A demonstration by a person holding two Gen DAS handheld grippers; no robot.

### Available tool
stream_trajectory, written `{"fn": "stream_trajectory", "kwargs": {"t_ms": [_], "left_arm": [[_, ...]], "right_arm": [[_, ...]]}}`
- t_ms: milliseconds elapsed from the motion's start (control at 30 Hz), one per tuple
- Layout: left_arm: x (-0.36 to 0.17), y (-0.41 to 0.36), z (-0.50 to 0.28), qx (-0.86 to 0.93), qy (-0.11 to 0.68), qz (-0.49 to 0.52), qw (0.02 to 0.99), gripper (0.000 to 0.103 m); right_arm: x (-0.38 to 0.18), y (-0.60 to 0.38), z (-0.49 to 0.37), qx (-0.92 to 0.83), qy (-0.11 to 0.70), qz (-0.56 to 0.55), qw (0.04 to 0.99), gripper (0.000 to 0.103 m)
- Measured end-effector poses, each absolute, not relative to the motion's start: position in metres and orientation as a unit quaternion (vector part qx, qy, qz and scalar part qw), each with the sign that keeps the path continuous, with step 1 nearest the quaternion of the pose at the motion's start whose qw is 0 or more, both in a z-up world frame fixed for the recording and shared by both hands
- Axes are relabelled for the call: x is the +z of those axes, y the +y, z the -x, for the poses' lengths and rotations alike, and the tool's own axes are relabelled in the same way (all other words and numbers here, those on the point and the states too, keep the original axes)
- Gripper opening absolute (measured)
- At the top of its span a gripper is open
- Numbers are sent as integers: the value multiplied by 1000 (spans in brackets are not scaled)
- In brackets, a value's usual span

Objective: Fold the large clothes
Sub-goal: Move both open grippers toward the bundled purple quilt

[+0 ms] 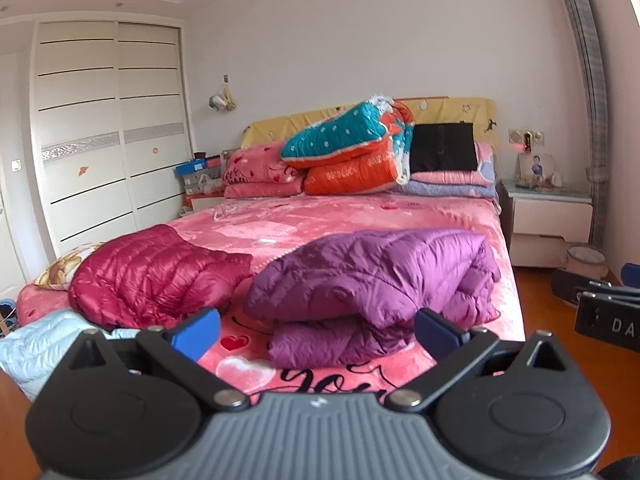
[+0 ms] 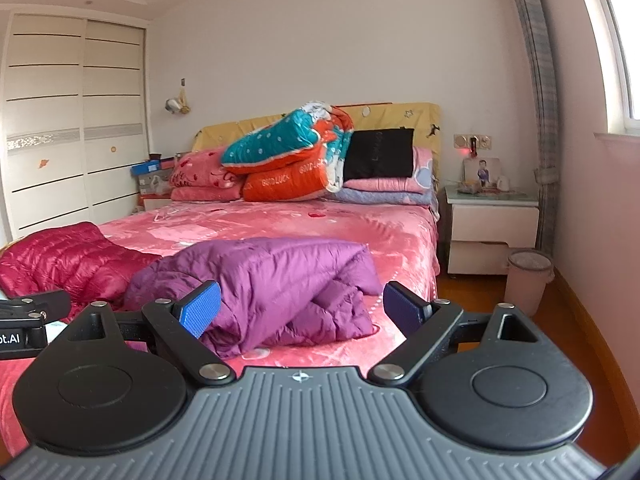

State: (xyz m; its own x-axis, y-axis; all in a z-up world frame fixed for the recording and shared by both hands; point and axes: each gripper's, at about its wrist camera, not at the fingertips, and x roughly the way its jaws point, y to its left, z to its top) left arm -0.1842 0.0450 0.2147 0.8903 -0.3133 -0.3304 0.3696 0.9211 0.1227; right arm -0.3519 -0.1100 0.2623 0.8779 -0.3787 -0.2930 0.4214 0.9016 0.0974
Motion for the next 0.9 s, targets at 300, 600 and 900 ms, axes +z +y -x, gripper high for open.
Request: {"fn": "stream_trajectory", "kwargs": {"t_ms": [300, 600, 900], "left_arm": [[194, 23, 175, -177, 175, -107, 963, 102], [170, -1, 157, -183, 202, -113, 956, 102], [153, -13, 120, -218, 218, -54, 950, 102]], "right_arm": [[224, -129, 336, -206, 160, -113, 959, 103], [178, -157, 313, -210, 205, -141, 946, 103], [152, -167, 286, -203, 235, -105, 945, 103]]}}
